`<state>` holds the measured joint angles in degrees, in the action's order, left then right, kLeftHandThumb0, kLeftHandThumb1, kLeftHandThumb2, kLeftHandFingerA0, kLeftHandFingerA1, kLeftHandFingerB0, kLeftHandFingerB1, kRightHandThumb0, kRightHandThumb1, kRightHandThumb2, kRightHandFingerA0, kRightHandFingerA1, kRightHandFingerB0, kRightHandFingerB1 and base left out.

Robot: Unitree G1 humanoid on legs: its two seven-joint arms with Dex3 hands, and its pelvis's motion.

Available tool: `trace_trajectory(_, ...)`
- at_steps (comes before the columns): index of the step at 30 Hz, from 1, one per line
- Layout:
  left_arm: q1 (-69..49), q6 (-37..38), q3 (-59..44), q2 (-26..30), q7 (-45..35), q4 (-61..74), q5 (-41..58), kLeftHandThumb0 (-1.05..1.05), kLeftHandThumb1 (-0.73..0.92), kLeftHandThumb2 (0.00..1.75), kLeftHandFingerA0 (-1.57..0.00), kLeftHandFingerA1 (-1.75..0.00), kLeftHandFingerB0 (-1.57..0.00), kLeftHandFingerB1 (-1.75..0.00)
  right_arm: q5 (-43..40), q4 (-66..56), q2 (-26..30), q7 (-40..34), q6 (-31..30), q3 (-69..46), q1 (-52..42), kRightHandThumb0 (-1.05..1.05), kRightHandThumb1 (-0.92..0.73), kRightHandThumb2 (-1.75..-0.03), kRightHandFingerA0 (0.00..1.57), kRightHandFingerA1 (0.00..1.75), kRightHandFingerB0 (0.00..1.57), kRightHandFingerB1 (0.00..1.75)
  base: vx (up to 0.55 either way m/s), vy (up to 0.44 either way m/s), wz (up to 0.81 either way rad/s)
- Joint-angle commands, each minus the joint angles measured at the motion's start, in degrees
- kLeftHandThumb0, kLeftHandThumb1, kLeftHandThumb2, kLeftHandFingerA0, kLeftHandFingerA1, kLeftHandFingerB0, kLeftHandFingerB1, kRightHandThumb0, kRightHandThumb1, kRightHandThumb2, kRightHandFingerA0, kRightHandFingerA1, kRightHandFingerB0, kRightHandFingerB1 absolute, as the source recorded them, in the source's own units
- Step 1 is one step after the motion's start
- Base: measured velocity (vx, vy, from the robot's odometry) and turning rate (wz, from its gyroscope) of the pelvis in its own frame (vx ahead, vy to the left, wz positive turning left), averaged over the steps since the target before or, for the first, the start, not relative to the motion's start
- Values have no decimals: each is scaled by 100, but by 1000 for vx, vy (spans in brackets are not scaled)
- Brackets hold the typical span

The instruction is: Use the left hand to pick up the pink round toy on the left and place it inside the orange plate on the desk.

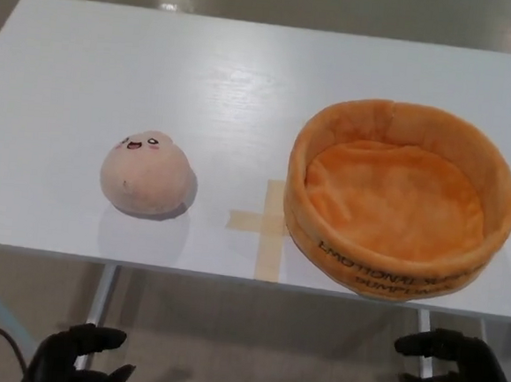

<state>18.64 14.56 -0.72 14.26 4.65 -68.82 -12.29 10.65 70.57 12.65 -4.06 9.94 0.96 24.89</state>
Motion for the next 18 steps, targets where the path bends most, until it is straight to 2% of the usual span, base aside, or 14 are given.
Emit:
trace_trajectory(1, -24, 359, -6, 27, 52, -179, 54, -19, 60, 58, -54, -42, -52, -40, 5, 161, 35, -85, 251, -14, -34, -10, -56, -60, 65, 88, 62, 77, 0, 0, 0)
trace_trajectory(7, -190, 536, 133, 38, 31, -200, -57, -19, 62, 58, -46, -40, -43, -36, 44, 216, 27, -112, 446, 21, -192, -12, -54, -63, 69, 90, 64, 79, 0, 0, 0)
trace_trajectory(8, -319, 592, 176, 38, 15, -175, -82, -26, 59, 65, -42, -43, -41, -40, 70, 217, 24, -105, 476, 53, -295, -13, -55, -62, 67, 88, 62, 78, 0, 0, 0)
trace_trajectory(9, -369, 618, 200, 40, 10, -165, -85, -26, 59, 65, -42, -43, -41, -40, 76, 218, 24, -102, 489, 68, -334, -13, -55, -62, 67, 88, 62, 78, 0, 0, 0)
trace_trajectory(10, -429, 691, 280, 53, -30, -140, -137, -23, 62, 57, -42, -38, -39, -33, 31, 224, 14, -90, 463, 35, -341, -12, -55, -61, 67, 89, 63, 78, 0, 0, 0)
trace_trajectory(12, -544, 763, 414, 91, -124, -90, -205, -26, 63, 57, -39, -37, -37, -32, -15, 220, -1, -62, 491, 5, -408, -11, -55, -61, 65, 89, 63, 79, 0, 0, 0)
trace_trajectory(13, -606, 805, 538, 139, -162, -25, -296, -27, 62, 59, -32, -36, -29, -31, -8, 218, -4, -72, 491, 13, -432, -12, -55, -61, 66, 89, 64, 79, 0, 0, 0)
trace_trajectory(14, -671, 850, 677, 194, -198, 51, -405, -27, 62, 59, -32, -36, -29, -31, 6, 217, -7, -88, 486, 25, -452, -12, -55, -61, 66, 89, 64, 79, 0, 0, 0)
trace_trajectory(15, -811, 976, 809, 262, -322, 184, -448, -34, 59, 66, -25, -38, -24, -34, 15, 215, -7, -90, 503, 35, -499, -12, -56, -61, 66, 89, 64, 79, 0, 0, 0)
trace_trajectory(18, -1204, 1290, 1088, 490, -594, 699, -501, -37, 56, 66, -24, -38, -22, -34, 33, 206, -6, -123, 539, 54, -540, -12, -55, -61, 66, 90, 64, 79, 0, 0, 0)
